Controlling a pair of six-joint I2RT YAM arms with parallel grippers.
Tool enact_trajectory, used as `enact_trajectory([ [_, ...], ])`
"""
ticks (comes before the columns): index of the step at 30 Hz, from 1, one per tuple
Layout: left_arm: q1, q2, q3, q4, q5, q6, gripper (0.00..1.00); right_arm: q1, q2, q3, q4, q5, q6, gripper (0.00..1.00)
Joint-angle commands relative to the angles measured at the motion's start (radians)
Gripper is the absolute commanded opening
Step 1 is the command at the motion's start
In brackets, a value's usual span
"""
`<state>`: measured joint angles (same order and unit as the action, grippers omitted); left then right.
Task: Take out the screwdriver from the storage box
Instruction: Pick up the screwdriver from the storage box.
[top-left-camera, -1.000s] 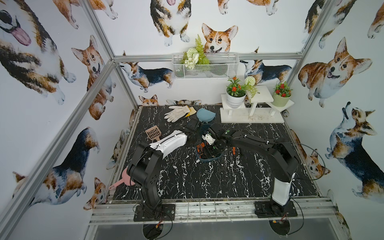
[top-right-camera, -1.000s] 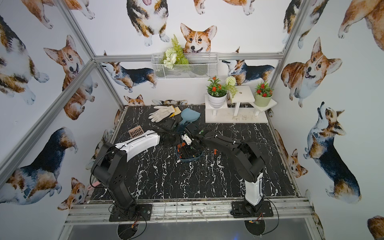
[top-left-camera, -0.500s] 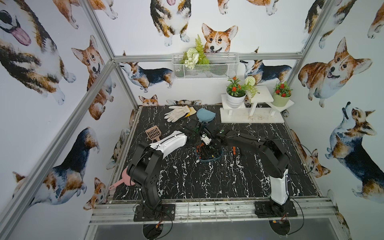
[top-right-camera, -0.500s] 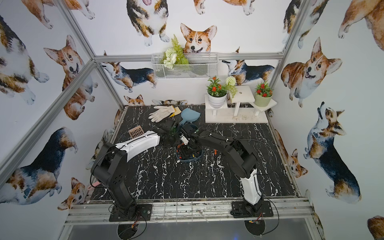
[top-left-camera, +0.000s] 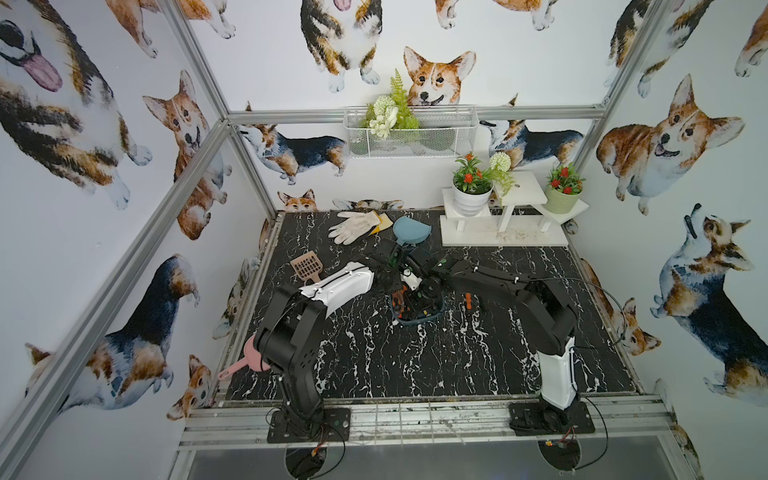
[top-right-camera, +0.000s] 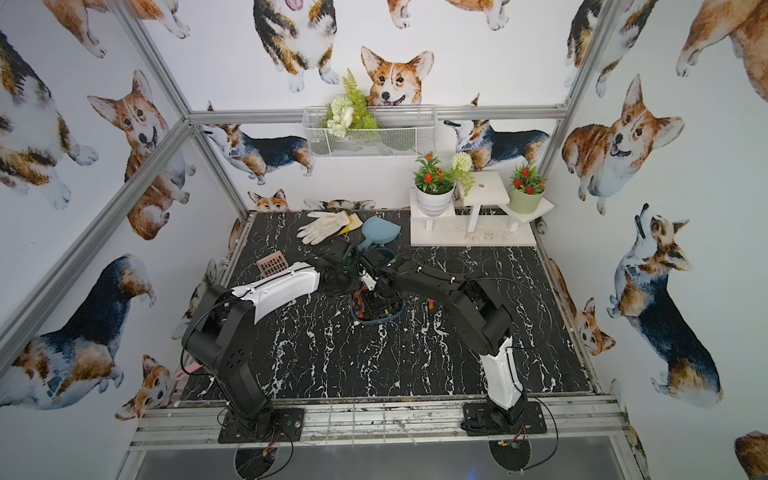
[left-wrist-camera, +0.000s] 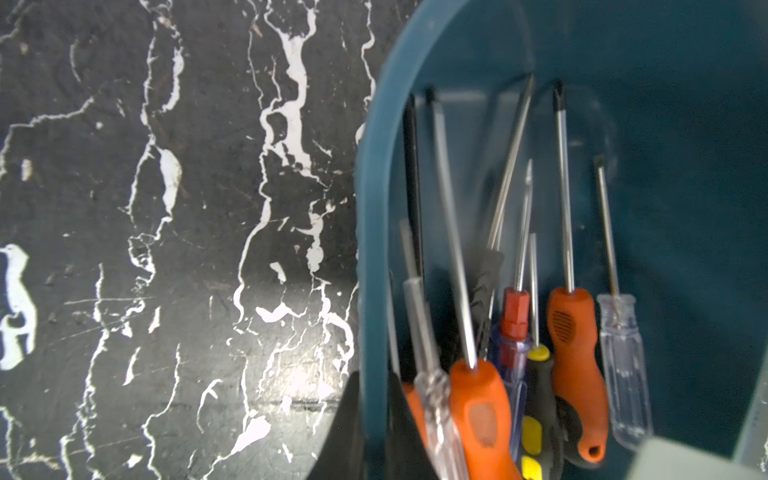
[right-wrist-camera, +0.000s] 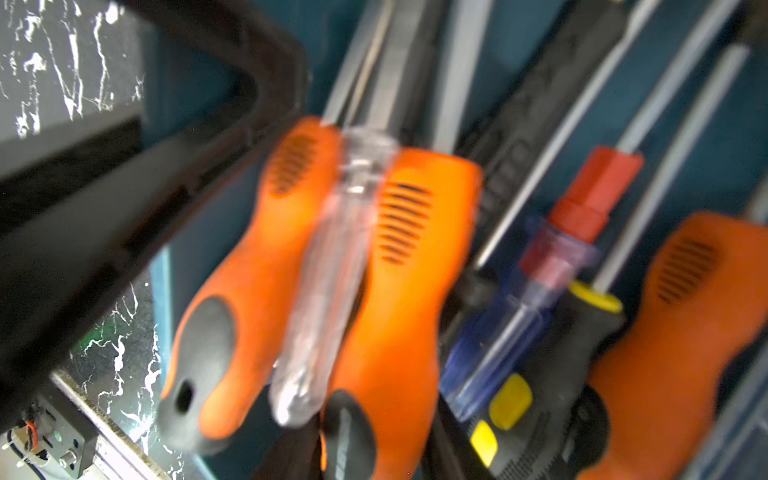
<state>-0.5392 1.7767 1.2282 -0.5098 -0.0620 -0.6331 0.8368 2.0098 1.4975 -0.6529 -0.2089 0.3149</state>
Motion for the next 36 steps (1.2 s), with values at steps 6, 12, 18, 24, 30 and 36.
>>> enact_trajectory([
  [6,-0.001,0.013,0.026,0.018,0.022,0.018,0.00,0.000,-0.011,-0.009,-0.018,0.116,0.000,0.22],
  [12,-0.001,0.025,0.037,0.013,0.015,0.014,0.00,-0.005,-0.049,-0.037,-0.003,0.132,-0.005,0.00],
  [18,-0.001,0.042,0.062,-0.007,0.010,0.020,0.00,-0.019,-0.086,-0.056,0.018,0.134,-0.005,0.00],
  [24,-0.001,0.062,0.089,-0.030,0.006,0.023,0.00,-0.041,-0.141,-0.094,0.052,0.122,0.003,0.00],
  [30,0.000,0.089,0.114,-0.051,-0.005,0.022,0.00,-0.061,-0.201,-0.137,0.095,0.098,0.012,0.00],
  [36,0.001,0.114,0.139,-0.076,-0.017,0.015,0.00,-0.080,-0.266,-0.161,0.118,0.078,0.007,0.00],
])
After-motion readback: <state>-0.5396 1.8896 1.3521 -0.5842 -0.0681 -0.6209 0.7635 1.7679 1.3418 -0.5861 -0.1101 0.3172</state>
